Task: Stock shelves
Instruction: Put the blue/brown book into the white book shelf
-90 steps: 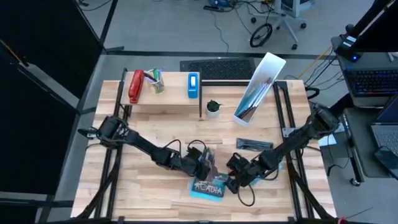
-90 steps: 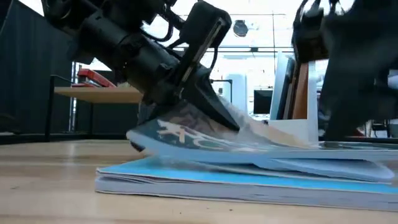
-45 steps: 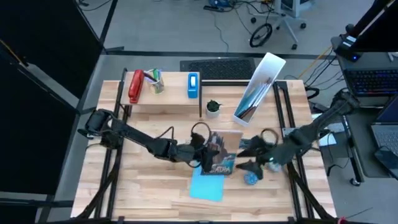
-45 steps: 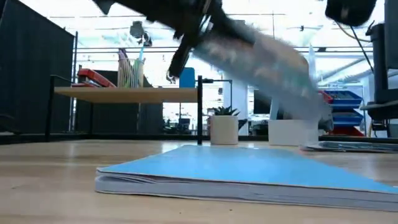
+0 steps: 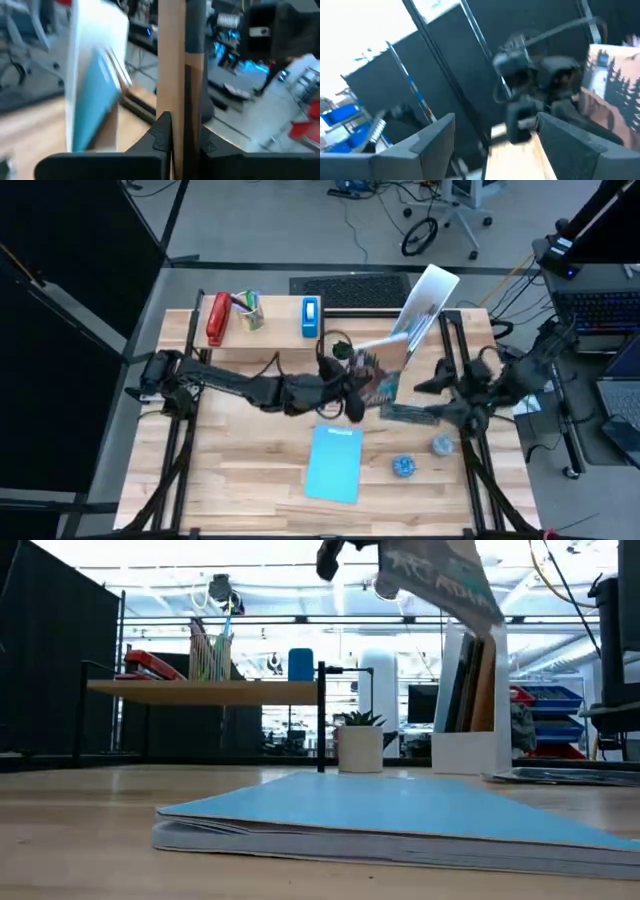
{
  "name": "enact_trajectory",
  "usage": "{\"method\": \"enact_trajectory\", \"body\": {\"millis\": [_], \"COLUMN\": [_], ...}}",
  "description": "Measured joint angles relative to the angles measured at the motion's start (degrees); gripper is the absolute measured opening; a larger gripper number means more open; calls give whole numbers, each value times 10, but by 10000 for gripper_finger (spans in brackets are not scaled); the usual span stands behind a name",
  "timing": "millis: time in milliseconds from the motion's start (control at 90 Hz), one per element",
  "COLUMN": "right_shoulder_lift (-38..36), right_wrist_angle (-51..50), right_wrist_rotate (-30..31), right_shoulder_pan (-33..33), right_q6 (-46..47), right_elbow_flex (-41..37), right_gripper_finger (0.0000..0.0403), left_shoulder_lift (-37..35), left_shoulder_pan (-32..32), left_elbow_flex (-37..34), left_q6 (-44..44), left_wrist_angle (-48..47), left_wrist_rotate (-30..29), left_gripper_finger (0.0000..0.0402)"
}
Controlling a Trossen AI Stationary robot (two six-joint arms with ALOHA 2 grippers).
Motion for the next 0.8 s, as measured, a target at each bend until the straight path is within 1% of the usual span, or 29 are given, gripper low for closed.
{"method": "enact_trajectory", "body": {"millis": [144,278,433,578,644,700,800], "right_shoulder_lift": [-39,-66,-80,-82,-81,-81,-83], "right_wrist_angle": [6,0,-16,-18,-14,-9,-6], "right_wrist_rotate": [1,1,2,7,38,84,164], "right_shoulder_pan": [0,0,0,0,0,0,0], "right_q6": [-52,-85,-141,-205,-231,-248,-283], "right_elbow_flex": [0,0,0,0,0,0,0], "right_gripper_finger": [260,260,260,260,260,260,260], "left_shoulder_lift": [0,0,6,33,48,61,84], "left_shoulder_pan": [33,48,65,80,88,93,106], "left_elbow_flex": [22,41,62,90,106,119,136], "left_q6": [18,44,108,156,156,163,200], "left_wrist_angle": [-4,-1,44,81,80,79,93], "left_wrist_rotate": [-3,-18,-58,-48,-40,-40,-38], "left_gripper_finger": [8,8,8,8,8,8,9]}}
